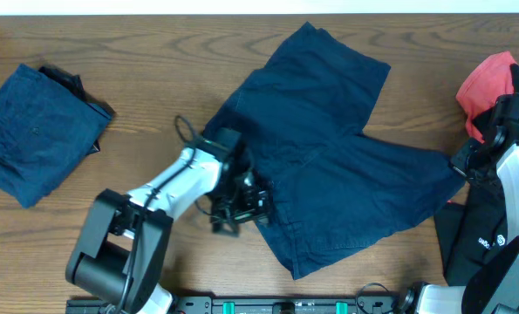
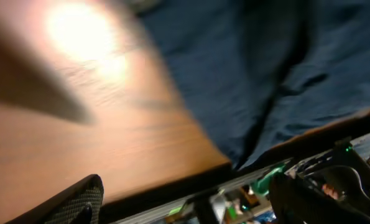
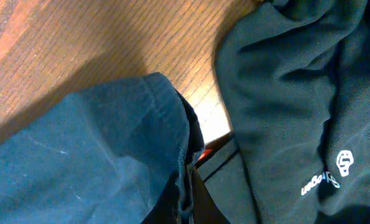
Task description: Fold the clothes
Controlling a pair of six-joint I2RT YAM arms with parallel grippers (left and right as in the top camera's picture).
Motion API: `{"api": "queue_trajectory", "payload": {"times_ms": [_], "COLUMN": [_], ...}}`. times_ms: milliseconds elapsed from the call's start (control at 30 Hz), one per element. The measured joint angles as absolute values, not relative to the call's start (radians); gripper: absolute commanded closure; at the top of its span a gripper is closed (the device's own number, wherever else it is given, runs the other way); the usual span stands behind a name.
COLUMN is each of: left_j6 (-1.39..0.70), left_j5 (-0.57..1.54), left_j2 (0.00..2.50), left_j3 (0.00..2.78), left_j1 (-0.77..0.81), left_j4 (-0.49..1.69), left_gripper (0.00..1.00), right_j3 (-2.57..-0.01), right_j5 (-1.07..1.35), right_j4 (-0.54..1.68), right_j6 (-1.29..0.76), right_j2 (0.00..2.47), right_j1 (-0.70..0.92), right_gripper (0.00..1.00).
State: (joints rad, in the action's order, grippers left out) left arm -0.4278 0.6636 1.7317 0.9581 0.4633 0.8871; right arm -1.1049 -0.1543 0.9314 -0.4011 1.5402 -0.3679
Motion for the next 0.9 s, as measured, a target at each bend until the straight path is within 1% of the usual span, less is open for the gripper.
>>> {"api": "queue_trajectory", "payload": {"times_ms": [33, 67, 100, 133, 233, 300, 333, 433, 467, 700, 900], "left_j6": [-0.454, -0.476, -0.503, -0.532, -0.598, -0.628, -0.643, -0.674, -0.681, -0.689, -0.653], "left_j5": [0.663, 0.657, 0.646, 0.630, 0.576, 0.539, 0.515, 0.456, 0.435, 0.310, 0.309], "left_j2": [1.732, 1.732, 1.732, 1.732, 1.732, 1.732, 1.732, 1.732, 1.732, 1.739, 1.774], "left_j3": [0.958, 0.958, 0.958, 0.958, 0.957, 0.957, 0.957, 0.957, 0.957, 0.957, 0.958], "left_j1": [0.488, 0.504, 0.524, 0.542, 0.584, 0.602, 0.608, 0.611, 0.610, 0.579, 0.474], "left_j4": [0.837, 0.805, 0.768, 0.742, 0.661, 0.639, 0.635, 0.624, 0.620, 0.566, 0.489], "left_gripper": [0.14, 0.16, 0.21, 0.22, 0.35, 0.51, 0.62, 0.88, 0.92, 0.93, 0.93], "right_j3": [-1.105, -1.105, -1.105, -1.105, -1.105, -1.105, -1.105, -1.105, -1.105, -1.105, -1.105], "right_j5": [-0.154, -0.155, -0.155, -0.154, -0.155, -0.154, -0.155, -0.155, -0.155, -0.155, -0.149], "right_j4": [0.933, 0.936, 0.938, 0.939, 0.942, 0.942, 0.943, 0.946, 0.947, 0.961, 0.972], "right_j6": [-0.401, -0.400, -0.397, -0.393, -0.385, -0.383, -0.382, -0.382, -0.381, -0.381, -0.374], "right_j2": [1.540, 1.540, 1.540, 1.540, 1.540, 1.540, 1.540, 1.540, 1.540, 1.540, 1.540], "right_j1": [-0.368, -0.368, -0.368, -0.368, -0.368, -0.368, -0.368, -0.368, -0.368, -0.368, -0.368], "right_gripper": [0.99, 0.99, 0.99, 0.99, 0.99, 0.99, 0.99, 0.99, 0.99, 0.99, 0.99]}}
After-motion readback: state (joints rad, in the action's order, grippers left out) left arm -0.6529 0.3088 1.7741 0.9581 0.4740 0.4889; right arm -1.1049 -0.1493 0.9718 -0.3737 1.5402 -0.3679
